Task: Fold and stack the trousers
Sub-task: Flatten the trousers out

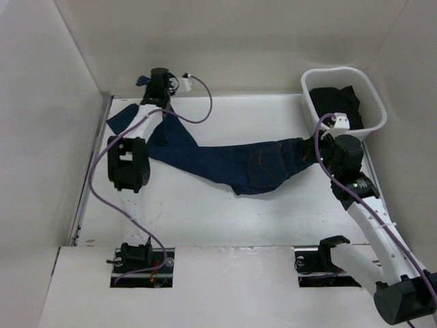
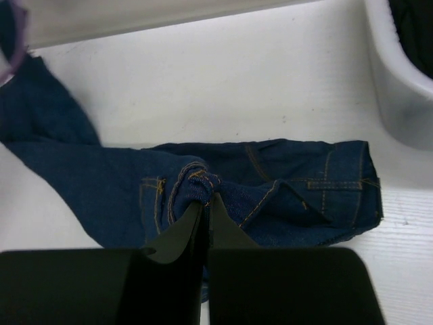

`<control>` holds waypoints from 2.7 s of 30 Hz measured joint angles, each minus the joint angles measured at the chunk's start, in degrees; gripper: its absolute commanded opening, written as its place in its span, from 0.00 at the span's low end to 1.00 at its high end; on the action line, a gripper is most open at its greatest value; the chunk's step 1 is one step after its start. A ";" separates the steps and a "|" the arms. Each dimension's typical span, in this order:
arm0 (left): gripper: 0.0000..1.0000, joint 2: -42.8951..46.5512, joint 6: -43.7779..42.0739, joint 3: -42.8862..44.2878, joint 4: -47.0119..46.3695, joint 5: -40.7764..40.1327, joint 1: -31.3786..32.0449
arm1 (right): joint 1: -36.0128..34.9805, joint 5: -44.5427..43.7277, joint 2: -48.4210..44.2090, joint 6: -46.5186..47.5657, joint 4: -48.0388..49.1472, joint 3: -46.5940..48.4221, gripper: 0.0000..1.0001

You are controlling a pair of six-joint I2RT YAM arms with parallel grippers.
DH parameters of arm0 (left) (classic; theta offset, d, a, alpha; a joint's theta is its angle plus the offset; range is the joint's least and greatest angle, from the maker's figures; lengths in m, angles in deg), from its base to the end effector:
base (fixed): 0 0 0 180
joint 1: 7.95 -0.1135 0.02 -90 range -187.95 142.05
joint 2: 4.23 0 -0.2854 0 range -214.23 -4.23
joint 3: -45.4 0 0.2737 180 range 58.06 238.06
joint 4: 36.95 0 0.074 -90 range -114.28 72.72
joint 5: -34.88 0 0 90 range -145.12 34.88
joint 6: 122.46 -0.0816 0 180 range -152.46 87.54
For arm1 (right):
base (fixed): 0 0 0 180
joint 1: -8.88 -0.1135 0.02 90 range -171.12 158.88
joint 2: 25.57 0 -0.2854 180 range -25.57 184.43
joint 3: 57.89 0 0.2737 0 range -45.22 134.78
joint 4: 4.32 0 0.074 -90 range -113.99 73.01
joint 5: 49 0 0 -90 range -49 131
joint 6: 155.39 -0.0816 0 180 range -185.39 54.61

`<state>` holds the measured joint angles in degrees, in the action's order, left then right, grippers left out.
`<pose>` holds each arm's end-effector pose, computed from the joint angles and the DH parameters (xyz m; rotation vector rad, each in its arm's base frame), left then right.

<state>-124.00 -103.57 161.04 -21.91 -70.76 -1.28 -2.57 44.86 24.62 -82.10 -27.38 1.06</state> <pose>0.5775 -0.0454 0.2914 1.1134 1.6941 0.9994 0.2521 0.0567 0.3360 0.0363 1.8386 0.4076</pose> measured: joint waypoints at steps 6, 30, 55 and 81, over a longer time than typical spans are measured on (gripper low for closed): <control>0.63 -12.70 -6.01 3.48 -0.37 -0.13 6.97 | -3.93 -1.49 -0.35 -0.48 -0.33 -0.37 0.02; 0.71 -17.22 33.07 17.66 28.48 7.21 -17.59 | 5.81 -1.88 2.29 4.59 -6.29 6.95 0.03; 0.61 -28.48 61.29 30.40 32.74 24.70 -26.32 | 1.86 -1.68 10.73 7.80 -8.26 16.33 0.04; 0.00 -14.73 62.38 10.29 24.70 24.81 -30.08 | 3.76 -4.13 23.50 13.73 -15.47 39.63 0.02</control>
<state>-138.73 -41.19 171.33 2.79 -45.95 -31.35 1.19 40.73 48.12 -68.37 -42.85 40.69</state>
